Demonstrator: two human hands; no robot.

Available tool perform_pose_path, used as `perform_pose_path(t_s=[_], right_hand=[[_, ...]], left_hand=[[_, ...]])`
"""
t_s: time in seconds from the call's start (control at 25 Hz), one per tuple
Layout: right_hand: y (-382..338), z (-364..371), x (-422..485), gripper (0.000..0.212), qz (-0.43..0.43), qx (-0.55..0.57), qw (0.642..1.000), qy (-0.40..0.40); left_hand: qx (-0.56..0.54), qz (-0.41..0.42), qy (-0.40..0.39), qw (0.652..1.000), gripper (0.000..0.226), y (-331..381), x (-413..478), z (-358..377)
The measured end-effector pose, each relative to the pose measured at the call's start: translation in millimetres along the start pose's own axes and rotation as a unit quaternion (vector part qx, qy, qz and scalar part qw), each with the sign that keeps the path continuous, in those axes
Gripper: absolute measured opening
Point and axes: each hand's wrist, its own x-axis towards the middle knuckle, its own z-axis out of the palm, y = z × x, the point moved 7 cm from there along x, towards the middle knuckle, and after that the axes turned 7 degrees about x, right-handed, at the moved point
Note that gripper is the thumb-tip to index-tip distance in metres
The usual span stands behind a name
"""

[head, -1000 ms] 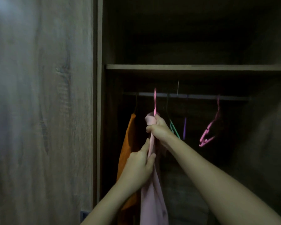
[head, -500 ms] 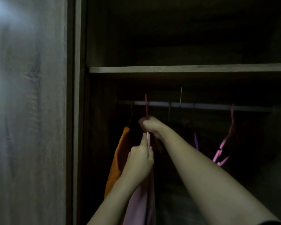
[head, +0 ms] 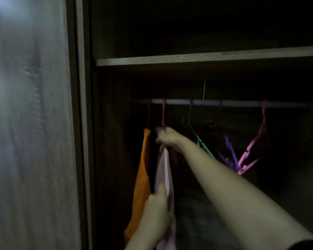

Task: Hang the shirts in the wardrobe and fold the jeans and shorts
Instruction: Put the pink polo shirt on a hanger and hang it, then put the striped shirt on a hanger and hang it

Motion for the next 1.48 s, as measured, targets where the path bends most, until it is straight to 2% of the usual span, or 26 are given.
perform_pose_path(t_s=[0.04,0.08,0.16,0.24,0.32,0.36,0.48,0.56,0.72,0.96,1.04,1.16,1.28,1.36,1.48], right_hand=[[2.4,-2.3,-4.1,0.06,0.007,-0.01,1.0,0.018],[6.1,-4.7,-9.1,0.068,0.018,-0.021,0.999,0.04],[11.0,-5.8,-23.4,0.079,0.03,-0.048,0.996,0.062],[7.5,-6.4,-41.8,0.079,0.014,-0.063,0.994,0.084],[-4.3,-9.3,-62.0,0.072,-0.041,-0.073,0.988,0.13],[-10.9,-7.6,-73.9,0.068,-0.073,-0.073,0.984,0.148],[-30.3,13.8,-116.4,0.058,-0.156,-0.084,0.965,0.193],[-45.1,39.8,-148.3,0.053,-0.218,-0.097,0.948,0.209],[-47.9,125.5,-198.2,0.049,-0.275,-0.096,0.947,0.132],[-18.8,283.7,-253.4,0.049,-0.241,-0.121,0.963,-0.028],[-6.1,326.4,-264.2,0.05,-0.205,-0.14,0.965,-0.085],[9.9,386.5,-275.1,0.052,-0.155,-0.168,0.958,-0.175],[25.3,426.0,-276.4,0.052,-0.115,-0.18,0.953,-0.216],[40.5,444.1,-270.0,0.049,-0.084,-0.189,0.952,-0.225],[62.6,460.1,-252.4,0.049,0.009,-0.164,0.966,-0.197]], left_hand=[[-0.004,-0.03,-0.035,0.999,0.058,-10.0,-1.6,20.2],[0.039,0.023,-0.092,0.995,0.048,-18.2,-11.2,45.0],[0.101,0.055,-0.137,0.984,0.048,-25.8,-35.1,62.1],[0.075,0.047,-0.178,0.98,0.054,-28.5,-50.4,67.5],[0.039,0.084,-0.182,0.979,0.058,-37.4,-72.9,62.1],[0.01,0.092,-0.165,0.982,0.053,-40.8,-80.9,55.6],[-0.025,0.115,-0.085,0.989,0.028,-57.1,-105.1,28.5],[-0.031,0.115,-0.036,0.992,0.023,-79.1,-126.3,10.2],[0.002,0.077,0.055,0.995,0.039,-149.2,-166.1,-22.9],[0.081,-0.016,0.188,0.979,0.045,-287.0,-242.8,-75.6],[0.096,-0.049,0.187,0.976,0.045,-331.9,-261.6,-84.0],[0.161,-0.086,0.162,0.97,0.075,-399.9,-281.7,-88.7],[0.22,-0.14,0.116,0.958,0.095,-470.3,-298.2,-80.4],[0.24,-0.137,0.102,0.956,0.095,-495.1,-304.8,-71.0],[0.241,-0.151,0.085,0.955,0.079,-507.7,-307.4,-63.4]])
